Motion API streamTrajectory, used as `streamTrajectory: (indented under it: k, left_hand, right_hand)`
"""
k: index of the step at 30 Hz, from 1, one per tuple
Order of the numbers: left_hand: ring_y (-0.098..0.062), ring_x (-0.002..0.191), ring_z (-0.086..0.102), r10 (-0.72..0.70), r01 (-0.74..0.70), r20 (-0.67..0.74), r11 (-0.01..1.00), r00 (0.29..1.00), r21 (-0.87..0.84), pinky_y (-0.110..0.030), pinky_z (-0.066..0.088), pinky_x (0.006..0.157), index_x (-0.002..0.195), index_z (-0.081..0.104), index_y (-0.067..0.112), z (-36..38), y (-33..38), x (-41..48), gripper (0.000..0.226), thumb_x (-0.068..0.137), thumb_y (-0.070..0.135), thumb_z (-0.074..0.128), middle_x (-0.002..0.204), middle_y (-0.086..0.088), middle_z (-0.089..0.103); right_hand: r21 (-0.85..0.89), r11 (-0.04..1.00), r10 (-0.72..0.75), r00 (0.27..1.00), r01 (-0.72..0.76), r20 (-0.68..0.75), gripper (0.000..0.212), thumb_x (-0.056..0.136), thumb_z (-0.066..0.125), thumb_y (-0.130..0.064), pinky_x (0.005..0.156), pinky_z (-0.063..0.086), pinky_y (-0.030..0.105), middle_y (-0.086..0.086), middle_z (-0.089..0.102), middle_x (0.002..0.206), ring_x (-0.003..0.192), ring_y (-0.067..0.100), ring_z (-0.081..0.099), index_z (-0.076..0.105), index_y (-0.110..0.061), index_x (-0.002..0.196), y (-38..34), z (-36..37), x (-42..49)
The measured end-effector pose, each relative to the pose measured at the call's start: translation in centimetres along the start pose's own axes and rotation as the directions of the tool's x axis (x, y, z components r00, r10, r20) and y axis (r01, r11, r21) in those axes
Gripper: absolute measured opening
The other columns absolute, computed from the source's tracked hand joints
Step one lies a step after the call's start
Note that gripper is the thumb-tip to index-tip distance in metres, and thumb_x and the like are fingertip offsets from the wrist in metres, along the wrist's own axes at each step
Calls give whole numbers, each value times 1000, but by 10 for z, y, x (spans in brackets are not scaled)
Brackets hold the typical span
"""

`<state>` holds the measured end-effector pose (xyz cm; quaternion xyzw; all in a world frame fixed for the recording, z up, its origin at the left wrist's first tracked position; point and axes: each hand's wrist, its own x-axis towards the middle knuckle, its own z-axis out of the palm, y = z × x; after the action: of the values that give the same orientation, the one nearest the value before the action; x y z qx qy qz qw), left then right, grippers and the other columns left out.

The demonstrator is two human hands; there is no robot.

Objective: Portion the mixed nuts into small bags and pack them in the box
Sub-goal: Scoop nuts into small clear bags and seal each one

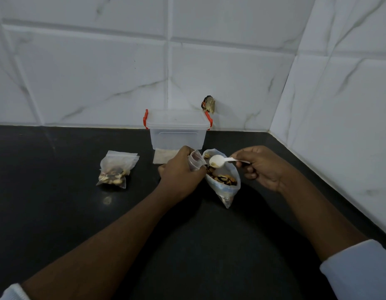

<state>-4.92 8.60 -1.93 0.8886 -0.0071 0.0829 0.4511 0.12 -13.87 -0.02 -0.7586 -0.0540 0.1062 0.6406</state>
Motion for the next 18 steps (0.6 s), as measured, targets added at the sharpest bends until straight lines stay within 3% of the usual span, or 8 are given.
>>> streamTrajectory:
  k: [5,7,10,13,16,18]
  left_hand:
    - [-8,109,56,21,-21,4,999,1000,-33,-53,30,117,116,43,39,0,-4,0,36,92,37,69,102,22,58]
    - [-7,109,54,29,-29,11,999,1000,-43,-54,29,117,115,44,40,0,-4,0,35,92,36,70,101,23,57]
    - [-8,110,55,34,-34,8,999,999,-36,-55,30,117,115,44,39,1,-5,1,35,92,36,71,102,22,56]
    - [-10,111,54,32,-32,14,998,999,-45,-56,35,114,115,42,40,1,-6,2,39,91,35,72,104,21,53]
    - [-8,109,55,30,-29,9,999,1000,-45,-54,38,113,115,41,40,2,-6,3,38,92,36,71,102,23,53]
    - [-9,108,58,29,-29,0,999,1000,-25,-53,35,114,115,42,40,2,-5,3,36,92,37,70,98,23,55]
  right_hand:
    - [132,974,-197,977,185,82,19,102,57,-7,52,37,19,8,68,78,58,8,44,75,-4,107,-10,12,-9]
    - [-71,955,-279,953,288,119,19,101,61,-9,57,42,19,7,75,87,64,10,50,78,-12,108,-11,16,-12]
    - [-355,844,-352,914,402,200,21,97,68,-9,71,48,14,-9,79,98,81,2,65,79,-25,107,-11,18,-14]
    - [-344,825,-399,893,449,208,25,94,71,-5,89,51,14,-15,78,106,105,1,70,79,-25,108,-13,18,-16]
    - [-351,807,-462,878,476,127,22,95,70,-5,86,51,13,-12,79,102,101,3,71,80,-20,107,-14,16,-17]
    - [-449,769,-490,871,455,44,18,96,69,-11,81,52,15,-12,79,95,94,3,71,81,-23,103,-13,11,-14]
